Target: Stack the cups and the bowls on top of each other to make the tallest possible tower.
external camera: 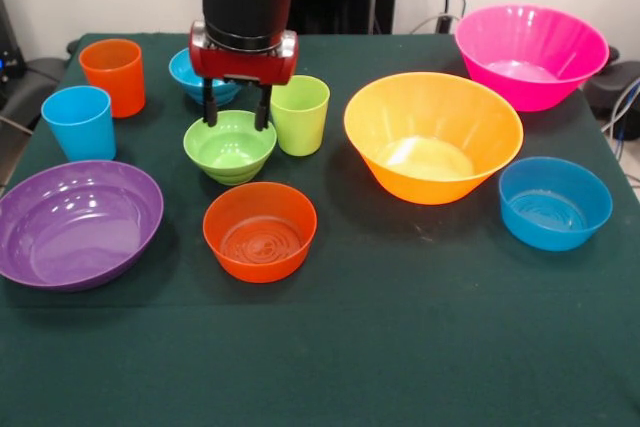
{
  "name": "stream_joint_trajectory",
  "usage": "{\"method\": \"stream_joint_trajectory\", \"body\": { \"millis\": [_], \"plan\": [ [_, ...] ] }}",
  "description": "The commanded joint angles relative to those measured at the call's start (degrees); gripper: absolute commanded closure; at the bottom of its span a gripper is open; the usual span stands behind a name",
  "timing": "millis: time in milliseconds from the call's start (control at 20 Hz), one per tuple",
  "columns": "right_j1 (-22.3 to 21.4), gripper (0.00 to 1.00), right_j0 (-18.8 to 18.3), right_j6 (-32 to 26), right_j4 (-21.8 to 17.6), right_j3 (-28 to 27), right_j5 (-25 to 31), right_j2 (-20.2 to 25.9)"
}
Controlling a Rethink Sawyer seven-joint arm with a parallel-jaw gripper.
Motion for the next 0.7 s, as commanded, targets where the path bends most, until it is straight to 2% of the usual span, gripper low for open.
{"method": "stream_joint_trajectory", "body": {
  "millis": [50, 700],
  "plan": [
    [2.08, 0.0, 0.7, 6.42, -1.02, 2.71, -1.85, 1.63],
    [2.73, 0.0, -1.34, 5.16, -0.19, 3.52, -4.11, 4.0]
  ]
}}
